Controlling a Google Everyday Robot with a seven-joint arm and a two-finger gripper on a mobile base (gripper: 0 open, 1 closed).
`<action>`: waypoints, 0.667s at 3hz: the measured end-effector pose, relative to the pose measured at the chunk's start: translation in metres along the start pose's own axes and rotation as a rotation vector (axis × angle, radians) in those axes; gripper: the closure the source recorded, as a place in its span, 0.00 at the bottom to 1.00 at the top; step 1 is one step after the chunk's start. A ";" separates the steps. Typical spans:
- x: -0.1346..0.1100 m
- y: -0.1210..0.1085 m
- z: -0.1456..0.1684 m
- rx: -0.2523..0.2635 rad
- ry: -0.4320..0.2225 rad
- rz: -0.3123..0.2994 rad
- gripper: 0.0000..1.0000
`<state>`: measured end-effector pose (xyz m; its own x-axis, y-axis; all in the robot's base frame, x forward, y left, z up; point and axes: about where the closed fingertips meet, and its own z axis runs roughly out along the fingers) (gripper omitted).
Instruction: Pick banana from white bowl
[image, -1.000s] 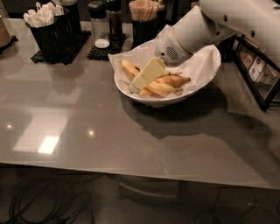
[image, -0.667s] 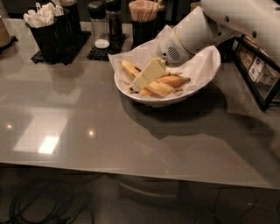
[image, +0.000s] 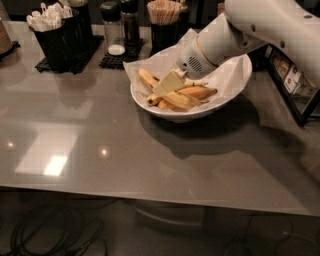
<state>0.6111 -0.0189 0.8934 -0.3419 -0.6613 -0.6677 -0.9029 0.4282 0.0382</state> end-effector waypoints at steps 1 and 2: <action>0.004 -0.008 0.007 0.014 0.009 0.010 0.51; 0.009 -0.012 0.006 0.028 0.017 0.020 0.44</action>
Offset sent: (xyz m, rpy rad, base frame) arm 0.0149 -0.0225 -0.0173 -0.0380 -0.0027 -0.0727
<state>0.6210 -0.0263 0.8824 -0.3640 -0.6630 -0.6542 -0.8884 0.4581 0.0301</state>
